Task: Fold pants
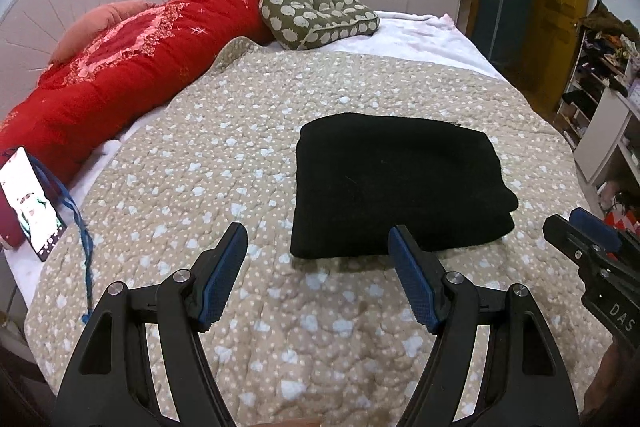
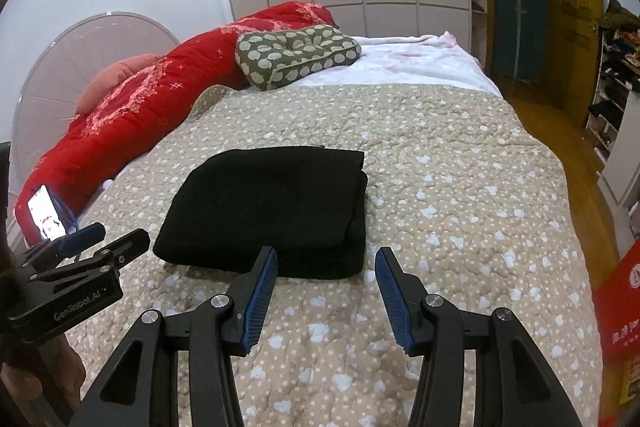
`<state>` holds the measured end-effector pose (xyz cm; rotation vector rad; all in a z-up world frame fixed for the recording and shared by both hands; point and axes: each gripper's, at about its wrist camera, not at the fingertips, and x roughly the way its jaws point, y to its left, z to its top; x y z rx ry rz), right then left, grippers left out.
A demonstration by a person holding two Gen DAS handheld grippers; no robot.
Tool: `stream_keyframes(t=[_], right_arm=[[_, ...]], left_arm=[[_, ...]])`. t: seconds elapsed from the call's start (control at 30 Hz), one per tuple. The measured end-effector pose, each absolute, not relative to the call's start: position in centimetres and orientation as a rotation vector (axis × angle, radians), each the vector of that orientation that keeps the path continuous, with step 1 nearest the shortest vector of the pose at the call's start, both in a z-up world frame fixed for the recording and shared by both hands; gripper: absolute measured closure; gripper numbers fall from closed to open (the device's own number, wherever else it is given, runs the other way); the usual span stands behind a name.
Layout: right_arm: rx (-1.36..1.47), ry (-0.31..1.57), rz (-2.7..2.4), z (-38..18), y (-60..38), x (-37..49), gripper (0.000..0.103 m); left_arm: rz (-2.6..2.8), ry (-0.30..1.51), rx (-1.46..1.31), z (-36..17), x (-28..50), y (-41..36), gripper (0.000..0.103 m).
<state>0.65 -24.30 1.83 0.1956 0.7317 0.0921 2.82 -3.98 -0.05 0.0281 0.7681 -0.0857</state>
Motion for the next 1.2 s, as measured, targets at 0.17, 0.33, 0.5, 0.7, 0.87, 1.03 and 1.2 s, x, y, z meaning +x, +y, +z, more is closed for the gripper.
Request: stream_keyframes(t=[0.17,0.33,0.5,0.7,0.87,1.03,1.2], right_arm=[[0.201,0.725,0.093,2.2,-24.4,-0.2,0.054],[0.192,0.731,0.098,2.3,-24.0,-0.6,0.054],[0.183,0.729,0.108,2.5,-23.7,-0.8,0.054],[0.185,0.732,0.109,2.4,-23.4,-0.8,0.054],[0.19,0.745,0.111,2.0,-23.4,-0.6,0.054],[0.191,0.749,0.11,1.9,-23.4,-0.5,0.054],[0.189,0.755,0.112,1.7,-23.4,-0.4,0.054]], left_arm=[[-0.087,0.755,0.027,0.5,1.7,-3.8,0.03],[-0.091,0.75,0.031,0.6,1.0,-3.9,0.03],[-0.093,0.747,0.029,0.8,0.7,-3.9,0.03],[-0.088,0.746,0.031,0.8,0.6,-3.9,0.03],[-0.088,0.754,0.038,0.6,0.9,-4.0,0.03],[-0.09,0.759,0.042,0.3,1.0,-4.1,0.03],[-0.091,0.762,0.042,0.1,1.1,-4.2,0.03]])
